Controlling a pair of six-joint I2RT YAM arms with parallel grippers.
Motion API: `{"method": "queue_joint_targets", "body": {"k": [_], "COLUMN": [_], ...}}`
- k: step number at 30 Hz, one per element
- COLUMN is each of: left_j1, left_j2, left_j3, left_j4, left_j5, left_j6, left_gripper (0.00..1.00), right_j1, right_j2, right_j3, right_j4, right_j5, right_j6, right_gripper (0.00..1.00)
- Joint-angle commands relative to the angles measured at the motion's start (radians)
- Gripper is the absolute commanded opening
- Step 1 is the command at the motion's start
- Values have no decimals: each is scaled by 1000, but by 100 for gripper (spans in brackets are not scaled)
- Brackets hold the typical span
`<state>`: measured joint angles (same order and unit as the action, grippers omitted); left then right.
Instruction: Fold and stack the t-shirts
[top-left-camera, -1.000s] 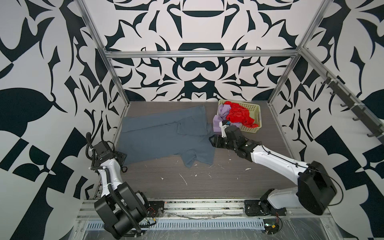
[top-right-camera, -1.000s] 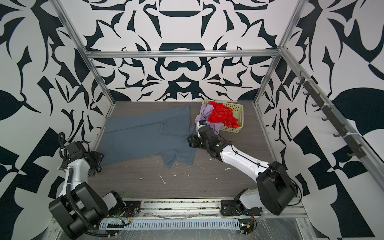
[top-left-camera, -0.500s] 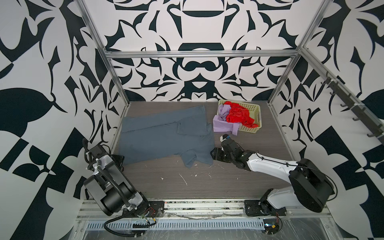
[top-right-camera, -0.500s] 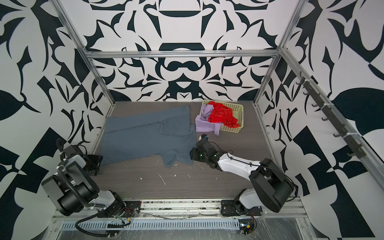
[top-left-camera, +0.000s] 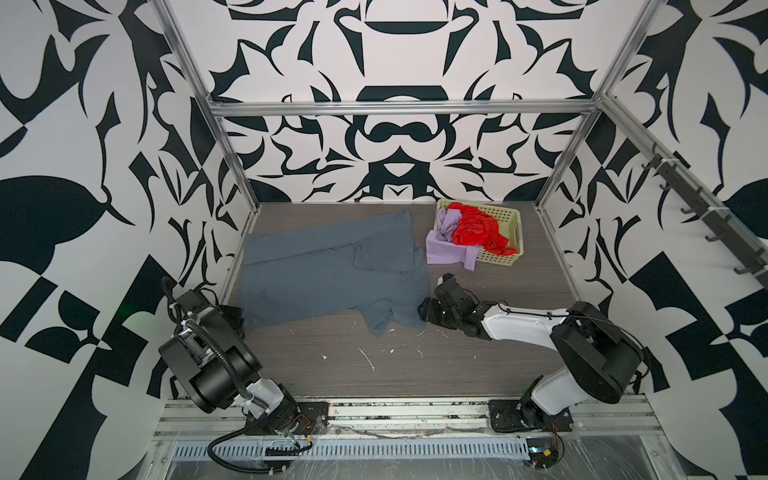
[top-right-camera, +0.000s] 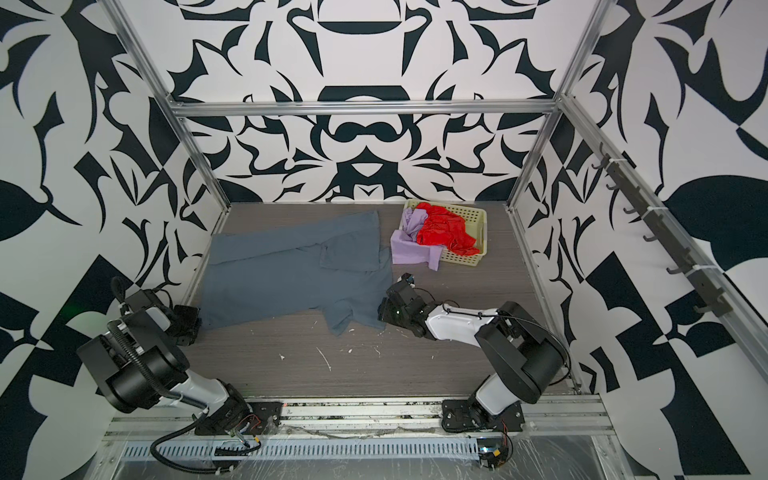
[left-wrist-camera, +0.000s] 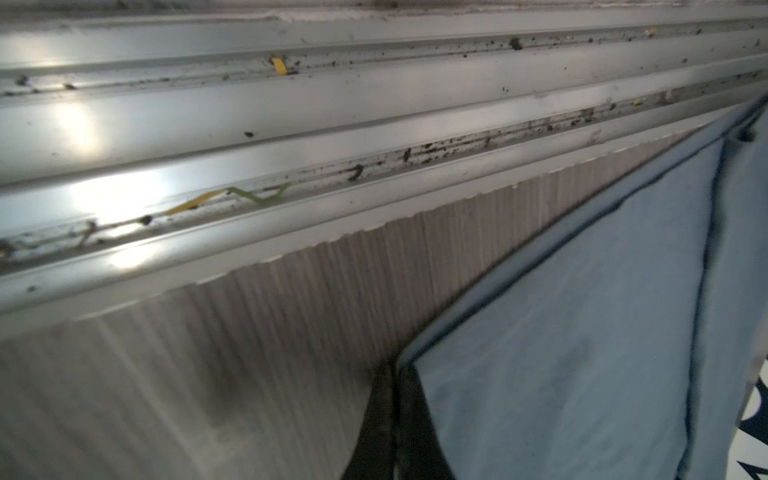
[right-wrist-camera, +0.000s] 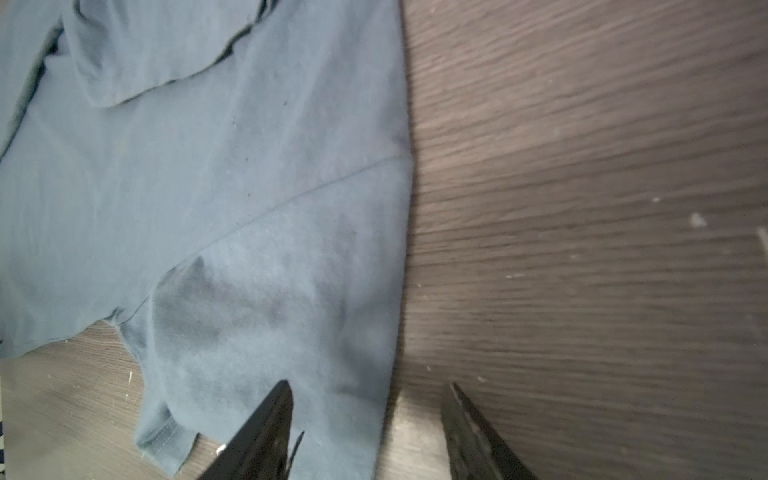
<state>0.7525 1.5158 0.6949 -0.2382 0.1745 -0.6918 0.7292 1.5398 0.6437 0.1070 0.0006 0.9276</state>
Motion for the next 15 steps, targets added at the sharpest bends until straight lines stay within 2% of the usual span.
{"method": "queue_joint_targets", "body": {"k": [1,4,7,8,9,10,11,15], "left_j1": [1,0,1,0,1,1,1,1], "left_j2": [-9,-13,-2,3,8,11,12,12], "left_j3": [-31,-33,-35,-35,-34,-33,-35,-35], "left_j4": [-10,-8,-2,0,0,2,2,4], "left_j5": [26,27,35,39,43,45,45,45], "left_j6": [-3,0,1,1,1,2,2,4], "left_gripper": [0,0,0,0,0,0,0,0], "right_j1": [43,67,73,73,73,73,74,72], "right_j2": [4,17,26,24,13,-3,-17,-83], "right_j3": [-22,-44,-55,-48,-39,-26,-9,126], "right_j4": [29,64,137,155,172,174,171,73], "right_j5": [33,20,-17,-27,-38,-46,-51,-69], "right_j6": [37,56,62,62,64,66,70,93], "right_gripper": [62,60,50,42,22,9,0,0]}}
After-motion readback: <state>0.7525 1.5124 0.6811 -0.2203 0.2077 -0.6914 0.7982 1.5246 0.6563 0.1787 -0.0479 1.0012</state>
